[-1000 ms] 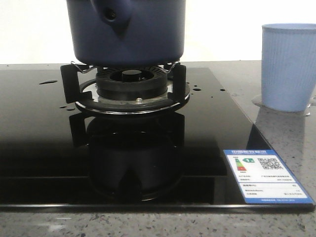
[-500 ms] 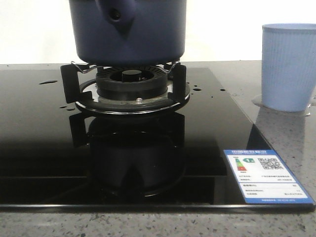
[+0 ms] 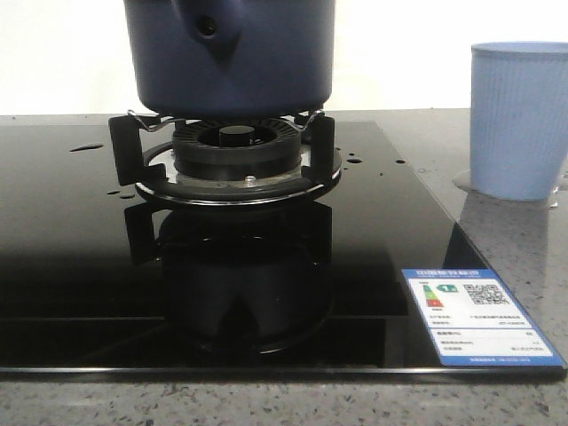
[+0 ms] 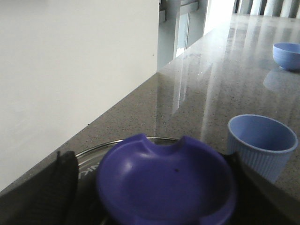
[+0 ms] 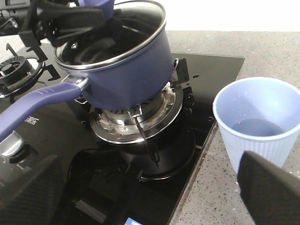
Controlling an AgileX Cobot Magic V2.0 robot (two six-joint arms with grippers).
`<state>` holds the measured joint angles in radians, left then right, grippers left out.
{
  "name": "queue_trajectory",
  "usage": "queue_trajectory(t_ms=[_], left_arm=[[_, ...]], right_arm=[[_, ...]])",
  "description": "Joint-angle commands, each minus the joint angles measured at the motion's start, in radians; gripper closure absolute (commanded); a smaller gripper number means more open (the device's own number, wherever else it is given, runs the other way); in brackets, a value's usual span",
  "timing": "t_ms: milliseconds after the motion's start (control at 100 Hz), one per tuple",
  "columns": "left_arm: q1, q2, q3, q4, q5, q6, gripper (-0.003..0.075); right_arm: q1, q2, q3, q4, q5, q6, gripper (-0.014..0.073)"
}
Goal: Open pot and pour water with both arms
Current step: 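Reach the right gripper to the light-blue cup and grasp it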
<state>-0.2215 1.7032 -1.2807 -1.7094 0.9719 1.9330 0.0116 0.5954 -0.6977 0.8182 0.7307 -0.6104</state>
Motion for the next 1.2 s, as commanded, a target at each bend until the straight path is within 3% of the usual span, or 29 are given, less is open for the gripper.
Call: queue_trajectory(t_ms=[0, 100, 220, 590, 730, 850, 1000, 1190], left_arm=[[-0.008, -0.040, -0.033, -0.096, 0.032, 0.002, 0.0291], [-0.008, -0.040, -0.033, -0.096, 0.041, 0.002, 0.0390], [-0.008, -0.040, -0.033, -0.096, 0.063, 0.002, 0.0439], [0.029, -0.138, -0.033, -0.130, 0.066, -0.030, 0.0438], [0.079, -0.227, -0.033, -0.094, -0.004, -0.088, 0.0438], [0.131, -0.305, -0.033, -0.030, -0.069, -0.185, 0.0438], [0.195, -0.393, -0.027, 0.034, -0.068, -0.323, 0.0438], [0.219, -0.501, 0.001, 0.098, -0.074, -0.353, 0.0438]], right_arm=[[0.001, 0.009, -0.034, 0.041, -0.046, -0.011, -0.0071], [0.001, 0.009, -0.034, 0.041, -0.046, -0.011, -0.0071], [0.001, 0.009, -0.034, 0.041, -0.046, -0.011, -0.0071], [0.001, 0.009, -0.034, 0.041, -0.127, -0.011, -0.0071], [0.001, 0.009, -0.034, 0.038, -0.200, -0.011, -0.0071], [0.001, 0.009, -0.034, -0.014, -0.254, -0.011, -0.0071], [0.001, 0.009, -0.029, -0.172, -0.308, -0.011, -0.0071], [0.001, 0.009, 0.063, -0.203, -0.413, -0.013, -0.0071]])
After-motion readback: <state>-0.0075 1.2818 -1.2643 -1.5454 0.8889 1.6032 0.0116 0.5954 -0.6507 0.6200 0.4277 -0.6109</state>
